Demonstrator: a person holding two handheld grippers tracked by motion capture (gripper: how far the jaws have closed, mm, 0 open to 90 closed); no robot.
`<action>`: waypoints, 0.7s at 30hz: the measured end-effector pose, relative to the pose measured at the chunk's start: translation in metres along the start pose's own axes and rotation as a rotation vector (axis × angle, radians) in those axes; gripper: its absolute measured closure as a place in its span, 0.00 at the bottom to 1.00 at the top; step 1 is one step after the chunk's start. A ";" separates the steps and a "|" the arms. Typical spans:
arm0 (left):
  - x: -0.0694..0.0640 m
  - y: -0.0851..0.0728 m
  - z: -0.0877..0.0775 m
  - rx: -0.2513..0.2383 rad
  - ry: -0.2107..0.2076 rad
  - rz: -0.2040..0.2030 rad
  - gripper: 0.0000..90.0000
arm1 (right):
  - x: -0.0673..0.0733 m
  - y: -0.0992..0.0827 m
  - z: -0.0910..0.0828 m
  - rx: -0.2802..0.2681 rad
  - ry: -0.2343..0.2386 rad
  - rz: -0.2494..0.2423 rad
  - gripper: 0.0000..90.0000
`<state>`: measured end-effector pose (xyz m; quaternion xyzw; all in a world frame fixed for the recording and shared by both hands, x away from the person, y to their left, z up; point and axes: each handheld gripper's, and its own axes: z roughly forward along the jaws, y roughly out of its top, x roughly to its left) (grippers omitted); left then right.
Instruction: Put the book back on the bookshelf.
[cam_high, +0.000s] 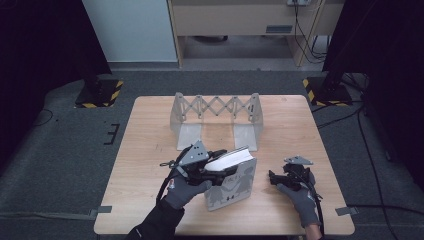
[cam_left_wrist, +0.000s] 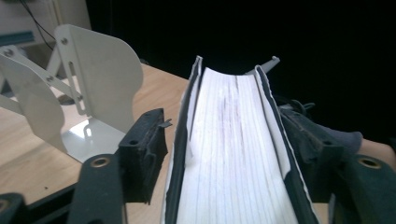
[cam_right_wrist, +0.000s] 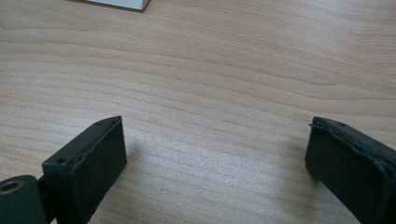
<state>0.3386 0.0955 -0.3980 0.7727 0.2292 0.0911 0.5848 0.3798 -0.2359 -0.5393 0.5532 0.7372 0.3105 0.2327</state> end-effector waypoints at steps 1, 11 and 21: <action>-0.002 0.001 0.000 0.020 0.002 0.009 0.43 | 0.000 0.000 0.000 0.000 0.000 0.000 0.06; -0.008 0.003 0.001 0.063 0.009 0.003 0.54 | 0.001 0.000 0.000 0.000 -0.003 0.004 0.06; -0.007 0.003 0.002 0.076 -0.018 -0.021 0.44 | 0.001 0.000 0.000 -0.001 -0.004 0.007 0.06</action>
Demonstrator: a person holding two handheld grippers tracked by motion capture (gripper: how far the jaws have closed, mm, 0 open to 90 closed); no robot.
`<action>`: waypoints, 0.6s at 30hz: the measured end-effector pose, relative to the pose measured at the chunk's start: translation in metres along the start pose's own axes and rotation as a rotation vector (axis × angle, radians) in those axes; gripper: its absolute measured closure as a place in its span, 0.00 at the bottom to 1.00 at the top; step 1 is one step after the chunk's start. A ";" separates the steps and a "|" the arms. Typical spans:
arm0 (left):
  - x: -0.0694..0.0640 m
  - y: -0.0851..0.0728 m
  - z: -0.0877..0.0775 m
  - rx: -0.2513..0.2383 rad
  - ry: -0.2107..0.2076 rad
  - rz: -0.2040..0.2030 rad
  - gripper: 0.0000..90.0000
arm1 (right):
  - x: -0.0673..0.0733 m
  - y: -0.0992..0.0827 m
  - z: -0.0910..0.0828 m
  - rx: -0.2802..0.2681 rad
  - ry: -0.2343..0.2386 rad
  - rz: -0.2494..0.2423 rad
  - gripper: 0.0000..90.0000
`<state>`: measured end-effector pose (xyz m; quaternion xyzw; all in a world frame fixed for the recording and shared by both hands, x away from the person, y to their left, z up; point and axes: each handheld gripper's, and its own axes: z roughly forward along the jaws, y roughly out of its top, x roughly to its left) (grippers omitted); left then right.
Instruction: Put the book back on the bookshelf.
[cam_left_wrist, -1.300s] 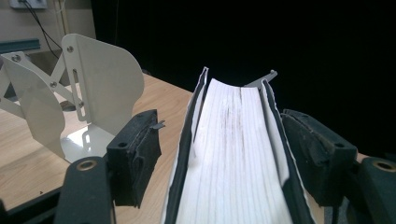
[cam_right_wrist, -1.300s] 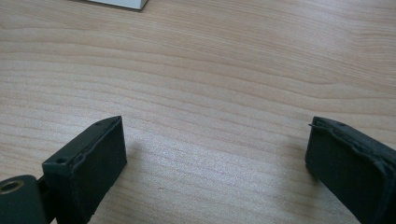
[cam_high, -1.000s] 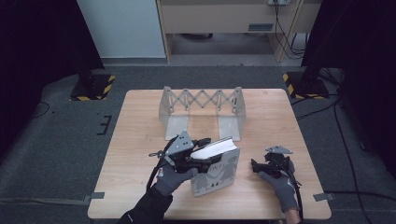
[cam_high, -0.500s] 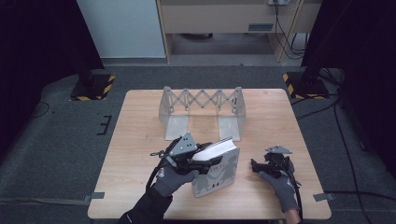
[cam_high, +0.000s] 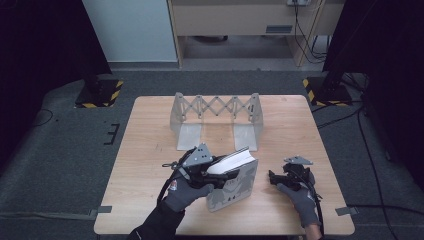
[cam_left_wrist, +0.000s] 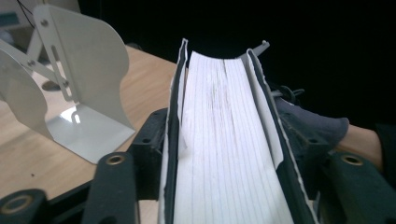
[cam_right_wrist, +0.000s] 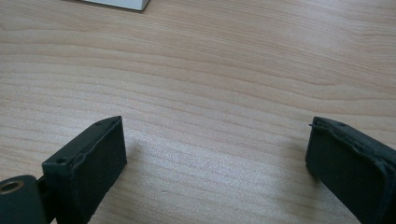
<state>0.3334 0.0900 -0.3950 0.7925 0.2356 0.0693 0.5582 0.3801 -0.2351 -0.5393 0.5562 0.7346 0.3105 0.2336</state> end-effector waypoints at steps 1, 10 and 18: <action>0.000 0.000 0.000 -0.001 0.002 -0.002 0.43 | 0.000 0.000 0.000 0.000 0.000 0.000 0.06; -0.001 -0.002 0.001 -0.025 0.012 -0.019 0.38 | 0.001 0.000 0.000 -0.001 0.001 0.007 0.06; -0.005 0.002 0.001 0.030 0.023 0.006 0.52 | 0.001 0.000 0.000 -0.001 0.001 0.007 0.06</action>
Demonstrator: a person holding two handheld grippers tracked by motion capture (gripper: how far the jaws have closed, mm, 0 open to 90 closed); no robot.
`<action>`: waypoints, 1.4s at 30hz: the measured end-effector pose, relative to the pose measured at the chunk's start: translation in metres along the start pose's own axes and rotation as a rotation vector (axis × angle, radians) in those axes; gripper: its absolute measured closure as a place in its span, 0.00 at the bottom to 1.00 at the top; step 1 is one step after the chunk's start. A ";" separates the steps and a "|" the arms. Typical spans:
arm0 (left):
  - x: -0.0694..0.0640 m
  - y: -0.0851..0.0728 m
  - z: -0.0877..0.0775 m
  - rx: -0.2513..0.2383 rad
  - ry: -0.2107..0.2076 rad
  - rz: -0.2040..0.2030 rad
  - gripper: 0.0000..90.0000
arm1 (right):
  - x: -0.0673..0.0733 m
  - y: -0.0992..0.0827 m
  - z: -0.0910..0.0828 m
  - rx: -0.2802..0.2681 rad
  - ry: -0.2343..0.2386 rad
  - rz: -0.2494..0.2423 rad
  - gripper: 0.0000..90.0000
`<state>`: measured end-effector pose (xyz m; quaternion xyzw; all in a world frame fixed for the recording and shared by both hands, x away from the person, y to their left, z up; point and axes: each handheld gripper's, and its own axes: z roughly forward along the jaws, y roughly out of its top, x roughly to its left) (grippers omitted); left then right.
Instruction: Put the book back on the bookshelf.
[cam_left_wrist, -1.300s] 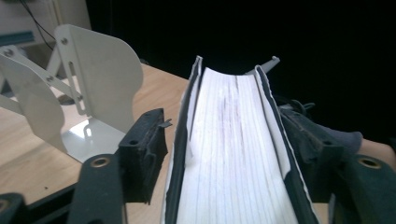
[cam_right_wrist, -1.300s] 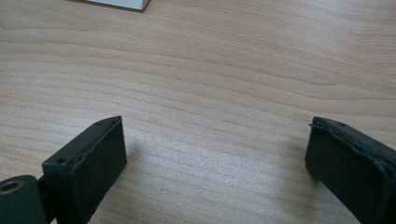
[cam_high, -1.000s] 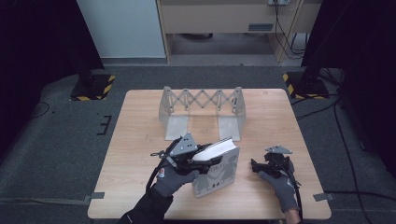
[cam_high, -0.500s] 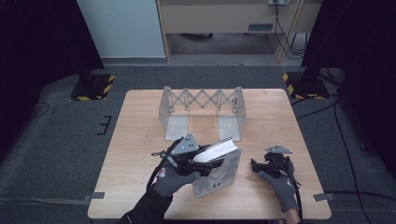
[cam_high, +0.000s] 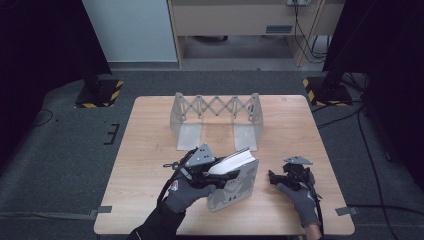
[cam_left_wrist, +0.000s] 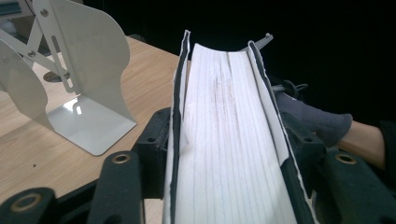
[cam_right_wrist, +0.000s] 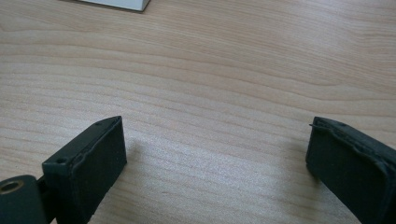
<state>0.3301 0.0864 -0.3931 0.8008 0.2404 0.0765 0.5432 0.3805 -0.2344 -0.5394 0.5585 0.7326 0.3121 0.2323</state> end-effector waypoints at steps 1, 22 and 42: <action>0.000 0.000 0.000 0.000 0.006 -0.002 0.53 | 0.000 0.000 0.000 0.000 0.000 0.000 0.06; 0.019 0.000 -0.037 -0.075 0.153 -0.099 0.57 | -0.001 0.000 0.000 0.002 0.002 -0.011 0.06; 0.077 0.029 -0.114 -0.175 0.523 -0.138 0.58 | -0.001 0.000 0.000 0.002 0.002 -0.012 0.06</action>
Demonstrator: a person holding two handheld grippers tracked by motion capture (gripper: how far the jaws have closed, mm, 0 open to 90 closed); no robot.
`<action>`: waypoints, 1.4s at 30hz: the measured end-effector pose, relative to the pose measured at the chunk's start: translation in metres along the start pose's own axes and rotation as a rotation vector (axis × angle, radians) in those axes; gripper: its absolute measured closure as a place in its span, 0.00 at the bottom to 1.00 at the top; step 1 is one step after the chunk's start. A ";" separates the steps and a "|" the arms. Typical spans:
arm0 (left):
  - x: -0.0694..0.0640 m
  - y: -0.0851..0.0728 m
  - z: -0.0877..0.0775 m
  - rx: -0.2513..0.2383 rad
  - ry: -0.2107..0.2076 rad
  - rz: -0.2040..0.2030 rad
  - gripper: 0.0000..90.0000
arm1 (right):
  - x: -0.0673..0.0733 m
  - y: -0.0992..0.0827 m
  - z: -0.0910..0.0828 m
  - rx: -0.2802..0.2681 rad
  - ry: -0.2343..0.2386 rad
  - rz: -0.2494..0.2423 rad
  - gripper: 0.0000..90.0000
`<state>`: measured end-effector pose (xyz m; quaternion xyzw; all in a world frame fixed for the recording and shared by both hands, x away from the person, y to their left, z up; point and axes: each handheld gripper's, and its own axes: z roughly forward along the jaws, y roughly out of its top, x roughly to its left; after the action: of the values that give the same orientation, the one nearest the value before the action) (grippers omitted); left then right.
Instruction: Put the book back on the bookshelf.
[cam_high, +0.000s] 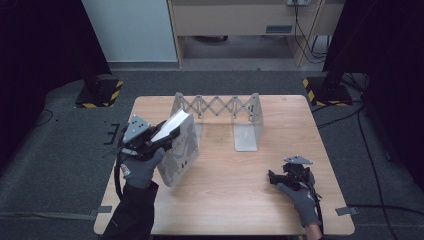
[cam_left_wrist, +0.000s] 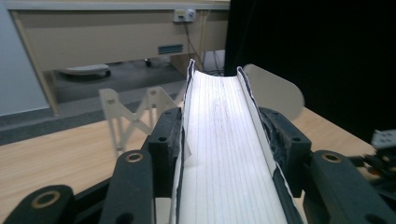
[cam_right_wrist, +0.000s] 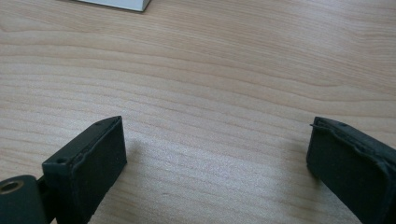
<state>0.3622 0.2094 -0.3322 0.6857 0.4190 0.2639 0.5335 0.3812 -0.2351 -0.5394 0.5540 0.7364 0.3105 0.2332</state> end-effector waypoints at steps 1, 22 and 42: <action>0.003 0.003 0.003 0.003 0.012 -0.010 0.58 | 0.000 0.000 0.000 0.000 0.000 0.000 0.06; 0.037 0.016 0.101 -0.014 0.142 -0.091 0.58 | 0.000 0.000 0.000 0.001 0.000 0.005 0.06; 0.038 0.003 0.158 -0.001 0.192 -0.083 0.58 | 0.000 0.000 0.000 0.000 0.000 0.002 0.06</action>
<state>0.5104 0.1608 -0.3786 0.6390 0.4962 0.3062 0.5017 0.3812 -0.2349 -0.5394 0.5547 0.7359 0.3106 0.2329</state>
